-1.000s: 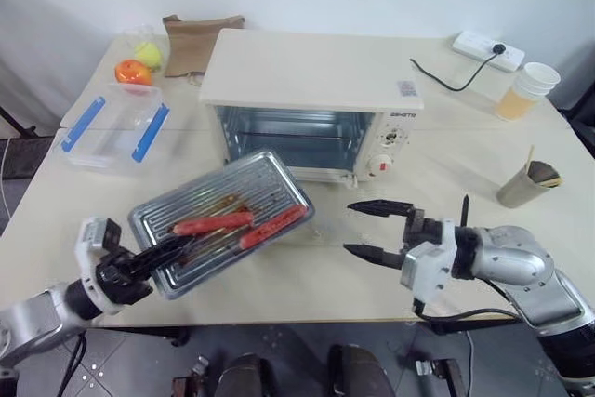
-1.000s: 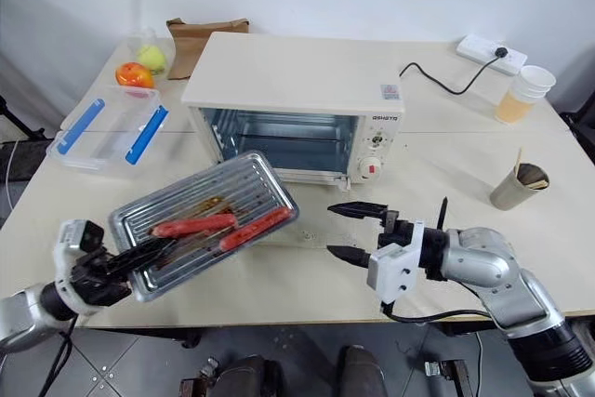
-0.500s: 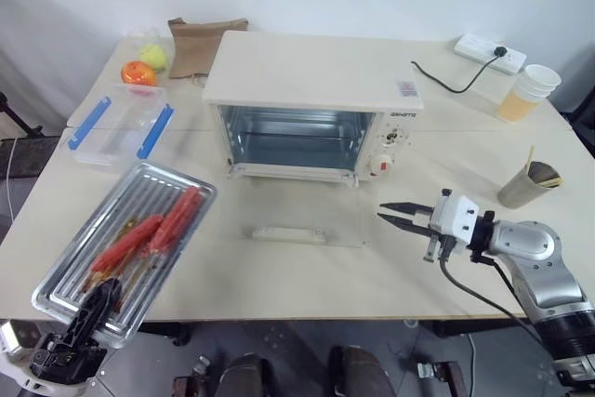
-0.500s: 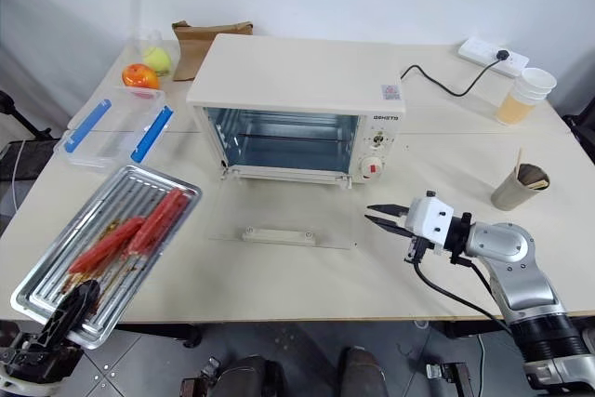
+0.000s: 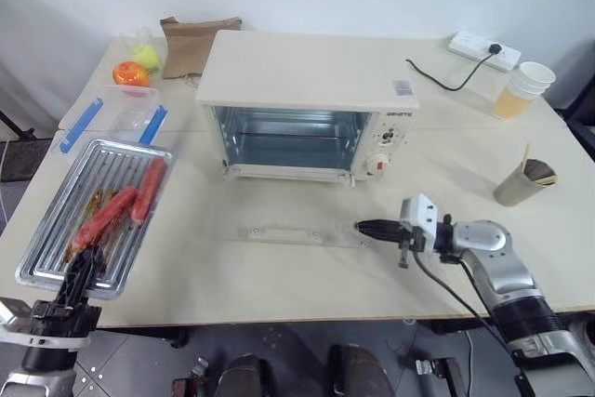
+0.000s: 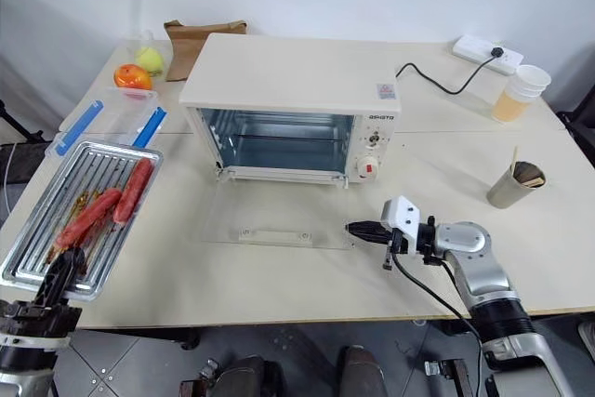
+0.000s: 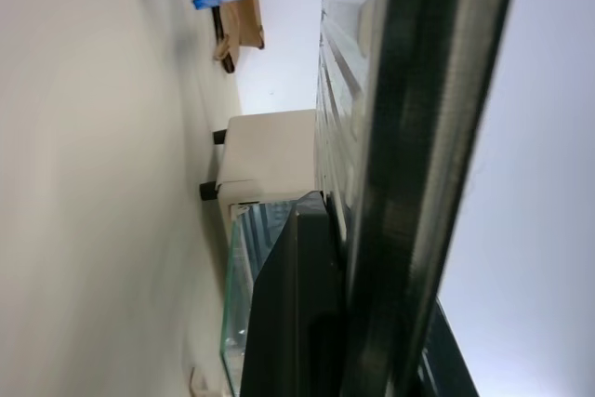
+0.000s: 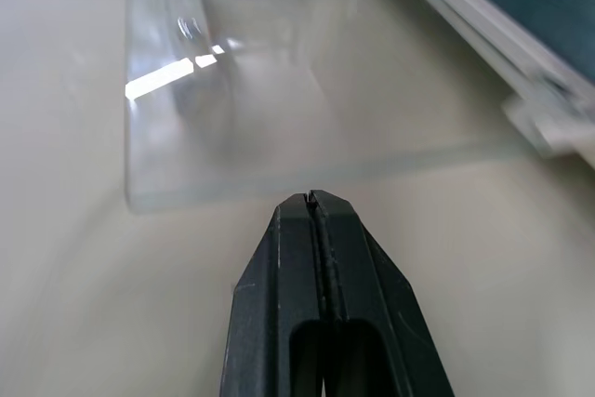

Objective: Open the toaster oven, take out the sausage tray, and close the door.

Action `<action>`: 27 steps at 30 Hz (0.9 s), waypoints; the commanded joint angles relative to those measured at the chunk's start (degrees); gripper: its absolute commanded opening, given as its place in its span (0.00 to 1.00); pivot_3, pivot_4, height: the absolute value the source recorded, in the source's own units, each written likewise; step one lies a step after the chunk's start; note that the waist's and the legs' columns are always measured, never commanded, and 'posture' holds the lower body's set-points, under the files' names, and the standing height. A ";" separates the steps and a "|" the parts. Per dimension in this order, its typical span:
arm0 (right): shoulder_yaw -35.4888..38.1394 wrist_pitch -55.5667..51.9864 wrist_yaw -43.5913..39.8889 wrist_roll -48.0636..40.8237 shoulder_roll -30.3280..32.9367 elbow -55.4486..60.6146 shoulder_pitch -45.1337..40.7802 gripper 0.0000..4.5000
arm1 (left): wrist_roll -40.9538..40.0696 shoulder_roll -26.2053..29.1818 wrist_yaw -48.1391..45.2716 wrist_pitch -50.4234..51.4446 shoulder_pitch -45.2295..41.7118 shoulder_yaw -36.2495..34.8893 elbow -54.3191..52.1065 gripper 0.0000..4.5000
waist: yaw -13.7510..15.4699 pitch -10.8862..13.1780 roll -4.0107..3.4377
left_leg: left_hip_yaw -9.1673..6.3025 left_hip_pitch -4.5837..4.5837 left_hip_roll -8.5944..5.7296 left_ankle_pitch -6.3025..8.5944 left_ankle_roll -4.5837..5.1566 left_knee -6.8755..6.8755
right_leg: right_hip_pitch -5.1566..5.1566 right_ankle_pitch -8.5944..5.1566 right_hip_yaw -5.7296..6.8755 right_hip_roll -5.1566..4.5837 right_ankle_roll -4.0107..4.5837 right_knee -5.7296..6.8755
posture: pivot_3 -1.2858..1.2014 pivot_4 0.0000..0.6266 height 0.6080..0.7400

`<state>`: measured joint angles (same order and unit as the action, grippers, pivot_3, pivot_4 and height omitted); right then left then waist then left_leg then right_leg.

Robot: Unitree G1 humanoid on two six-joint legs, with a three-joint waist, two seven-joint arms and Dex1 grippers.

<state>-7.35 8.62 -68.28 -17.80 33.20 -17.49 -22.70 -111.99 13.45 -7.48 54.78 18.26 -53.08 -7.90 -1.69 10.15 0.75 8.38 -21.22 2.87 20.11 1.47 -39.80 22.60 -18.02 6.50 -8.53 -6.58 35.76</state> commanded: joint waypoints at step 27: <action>15.52 -23.94 9.97 -19.53 -5.09 15.65 -9.31 0.01 | -1.01 7.67 -4.04 14.27 3.47 0.38 4.44 0.00 | 0.13 0.01 -0.02 | 0.03 -0.10 0.07 0.18 -0.24 0.24 | 0.41 0.00 -0.19 0.01 0.00 0.13 | 0.52 0.24 1.00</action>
<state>5.99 -15.23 -57.79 -36.50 26.65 -2.85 -31.62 -111.99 19.93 -9.65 68.14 21.22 -53.39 -3.47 -1.56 10.16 0.73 8.41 -21.36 2.88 20.30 1.25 -39.55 23.03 -18.02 6.28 -8.55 -6.58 35.89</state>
